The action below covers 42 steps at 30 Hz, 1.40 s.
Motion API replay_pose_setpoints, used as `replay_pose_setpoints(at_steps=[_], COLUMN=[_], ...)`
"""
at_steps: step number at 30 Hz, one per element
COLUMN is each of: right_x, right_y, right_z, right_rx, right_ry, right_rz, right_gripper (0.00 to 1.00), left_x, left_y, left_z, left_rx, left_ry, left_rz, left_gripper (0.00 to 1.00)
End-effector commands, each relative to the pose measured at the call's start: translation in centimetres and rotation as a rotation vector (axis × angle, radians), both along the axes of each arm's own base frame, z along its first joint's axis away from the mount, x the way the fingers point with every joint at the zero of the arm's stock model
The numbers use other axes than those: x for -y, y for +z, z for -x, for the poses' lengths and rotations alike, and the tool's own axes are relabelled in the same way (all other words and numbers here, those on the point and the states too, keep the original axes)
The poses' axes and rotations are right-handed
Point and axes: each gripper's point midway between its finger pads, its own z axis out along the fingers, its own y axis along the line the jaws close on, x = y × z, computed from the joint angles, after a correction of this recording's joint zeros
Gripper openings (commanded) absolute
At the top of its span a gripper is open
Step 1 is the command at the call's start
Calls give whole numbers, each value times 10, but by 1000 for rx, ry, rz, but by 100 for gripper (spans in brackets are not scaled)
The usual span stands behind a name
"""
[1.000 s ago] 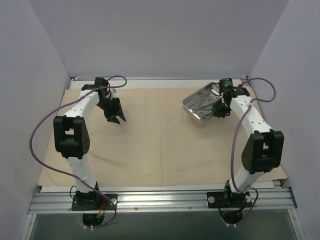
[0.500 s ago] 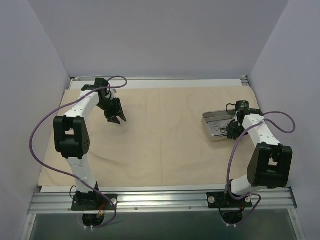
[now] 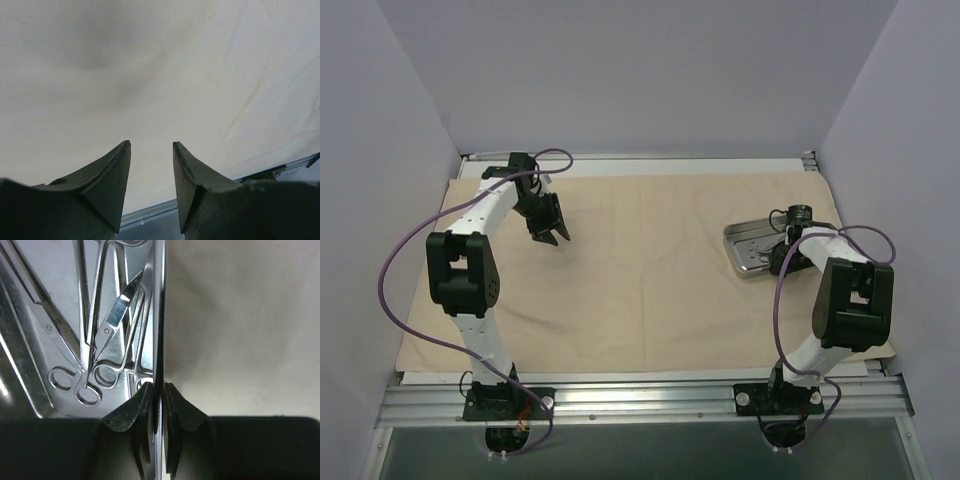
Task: Open and lay out the surgical kit
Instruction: Place the container in the surgical kit, then smooth out the surgical kit at the center of the board.
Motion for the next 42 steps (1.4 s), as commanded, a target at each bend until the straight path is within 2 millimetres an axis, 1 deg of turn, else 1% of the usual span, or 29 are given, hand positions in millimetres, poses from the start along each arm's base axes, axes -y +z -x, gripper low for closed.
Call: replay_pose_setpoints(at_steps=[1,3,4,9,11,13,15,17,18,20,21,22,23,24,25,27,28,29,30,31,32,33,34,36,37,38,40,41,42], right_x=[1,-1,-3,-6,-5,-9,-26,-55,-82,-129,-147,-176,-197,-211,-236,-274,-299,-322,-339,-355,-377,-402,-417,-456,-469,-486,-512,-523,-534], right_y=[4,10,13,58,73,87,96,110,117,129,131,124,128,127,112,118,103,112,112,94,92,111,93,111,98,108,106,111,113], right_z=[-12,-15,-14,-9,-4,-2,-8,-20,-27,-35,-38,-35,-35,-36,-30,-33,-27,-28,-30,-32,-26,-33,-33,-35,-32,-35,-20,-18,-6], right_rx=[10,4,-1,46,51,63,108,196,241,323,351,345,373,384,347,399,379,431,461,441,458,557,544,644,633,703,723,786,761], right_ry=[44,77,109,223,290,364,529,727,840,1026,1106,1194,1259,1308,1397,1516,1591,1650,1693,1727,1776,1825,1835,1866,1866,1858,1869,1885,1862], right_rz=[-1,-16,-21,9,37,38,26,-7,-10,-71,-79,-121,-170,-188,-218,-280,-327,-388,-415,-458,-498,-551,-609,-717,-774,-822,-930,-952,-1023], right_gripper=[14,27,40,71,74,71,66,58,56,47,45,42,38,29,22,2,0,0,0,0,0,0,0,0,0,0,0,0,0], left_x=[-2,-4,-5,-11,-15,-19,-25,-34,-36,-41,-44,-47,-50,-55,-63,-74,-80,-95,-103,-110,-119,-123,-131,-142,-144,-142,-136,-138,-138], left_y=[14,13,14,12,11,13,13,5,7,3,-2,-3,-5,-3,-7,-5,-6,-4,0,2,1,3,1,-4,-7,-10,-11,-10,-10], left_z=[-6,-5,-4,2,6,10,20,39,45,58,70,76,83,87,95,99,99,99,100,102,110,115,127,145,151,164,169,172,172], left_rx=[29,24,22,14,-1,-7,-32,-90,-98,-129,-162,-179,-201,-199,-222,-218,-214,-219,-210,-209,-236,-245,-286,-364,-393,-449,-468,-478,-486], left_ry=[-5,-6,-6,-6,0,7,17,32,47,65,72,82,88,100,117,150,161,204,229,248,278,293,305,346,352,347,351,365,398], left_rz=[-18,-29,-34,-59,-74,-85,-111,-153,-159,-166,-172,-174,-178,-200,-219,-242,-262,-276,-299,-320,-318,-317,-348,-364,-371,-361,-326,-343,-353], left_gripper=[48,48,49,49,49,49,47,45,43,30,22,12,8,3,2,2,2,2,2,2,2,2,2,2,2,2,2,2,2])
